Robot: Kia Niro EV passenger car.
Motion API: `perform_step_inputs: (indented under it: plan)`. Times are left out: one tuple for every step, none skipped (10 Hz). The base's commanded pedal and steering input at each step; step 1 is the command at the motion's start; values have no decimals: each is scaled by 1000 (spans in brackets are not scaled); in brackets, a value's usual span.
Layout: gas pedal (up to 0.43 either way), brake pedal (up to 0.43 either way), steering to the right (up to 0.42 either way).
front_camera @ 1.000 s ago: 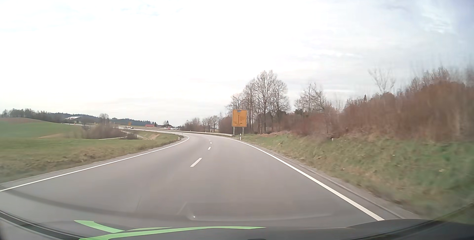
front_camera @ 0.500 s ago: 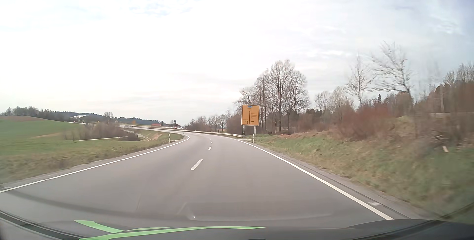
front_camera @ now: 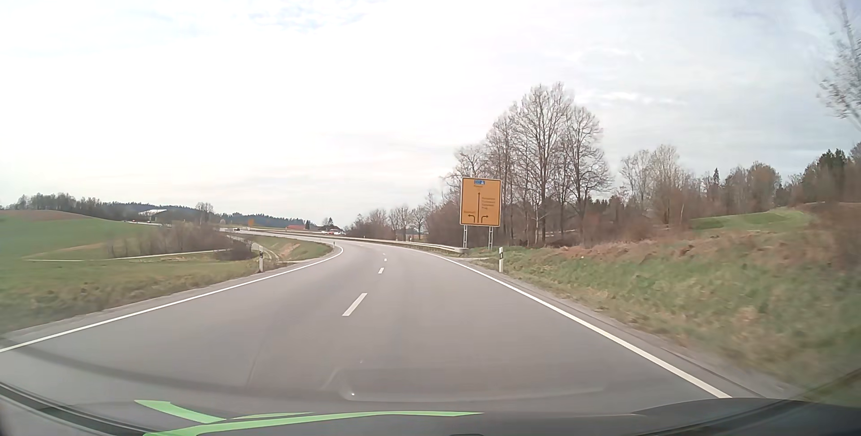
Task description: Follow the waypoints while adhering to traffic rules and regulations
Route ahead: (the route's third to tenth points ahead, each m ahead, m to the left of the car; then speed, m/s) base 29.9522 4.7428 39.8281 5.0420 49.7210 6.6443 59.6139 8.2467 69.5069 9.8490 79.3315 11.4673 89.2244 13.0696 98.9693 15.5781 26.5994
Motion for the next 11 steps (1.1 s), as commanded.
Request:
perform_step_inputs:
  plan:
    - [228, 0, -14]
    - [228, 0, -14]
    - [220, 0, -14]
    - [220, 0, -14]
    - [220, 0, -14]
    - [220, 0, -14]
    - [220, 0, -15]
    - [209, 0, -14]
    - [209, 0, -14]
    - [197, 0, -15]
    - [197, 0, -14]
